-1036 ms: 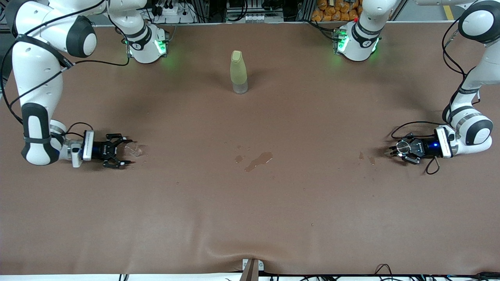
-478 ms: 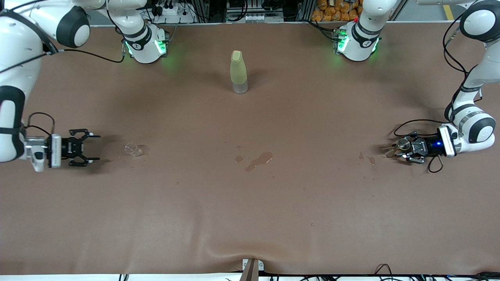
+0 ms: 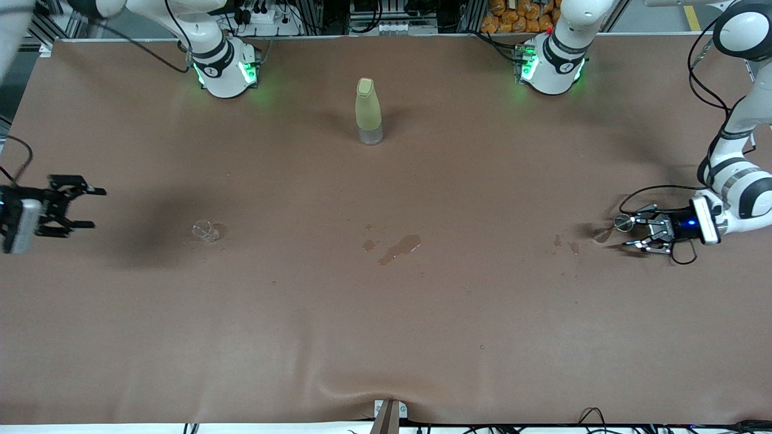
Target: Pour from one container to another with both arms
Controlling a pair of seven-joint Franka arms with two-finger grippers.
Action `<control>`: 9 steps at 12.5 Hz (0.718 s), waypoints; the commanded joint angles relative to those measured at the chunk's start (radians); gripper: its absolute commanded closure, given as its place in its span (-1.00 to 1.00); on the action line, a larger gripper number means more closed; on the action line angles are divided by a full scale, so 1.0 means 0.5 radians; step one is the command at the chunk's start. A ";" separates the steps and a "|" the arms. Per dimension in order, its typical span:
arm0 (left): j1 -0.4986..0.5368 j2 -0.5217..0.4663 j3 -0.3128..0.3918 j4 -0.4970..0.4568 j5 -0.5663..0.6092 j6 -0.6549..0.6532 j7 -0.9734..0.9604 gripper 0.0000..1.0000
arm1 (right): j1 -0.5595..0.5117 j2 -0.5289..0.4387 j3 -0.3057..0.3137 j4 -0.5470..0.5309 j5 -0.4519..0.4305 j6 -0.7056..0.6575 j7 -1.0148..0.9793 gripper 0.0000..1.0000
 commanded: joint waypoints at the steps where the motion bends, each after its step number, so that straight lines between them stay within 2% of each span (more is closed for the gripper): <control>1: 0.005 -0.109 0.003 0.039 0.036 -0.034 -0.223 -0.18 | 0.112 -0.272 0.005 -0.051 -0.227 0.020 0.476 -1.00; 5: 0.002 -0.229 0.003 0.137 0.085 -0.031 -0.729 -0.15 | 0.256 -0.526 0.039 0.007 -0.454 0.002 1.093 -1.00; 7: 0.002 -0.278 -0.030 0.211 0.186 -0.031 -1.066 -0.15 | 0.254 -0.655 0.192 0.029 -0.601 -0.001 1.403 -1.00; 9: -0.052 -0.336 -0.064 0.324 0.214 -0.031 -1.345 -0.15 | 0.253 -0.714 0.293 0.044 -0.635 -0.001 1.612 -1.00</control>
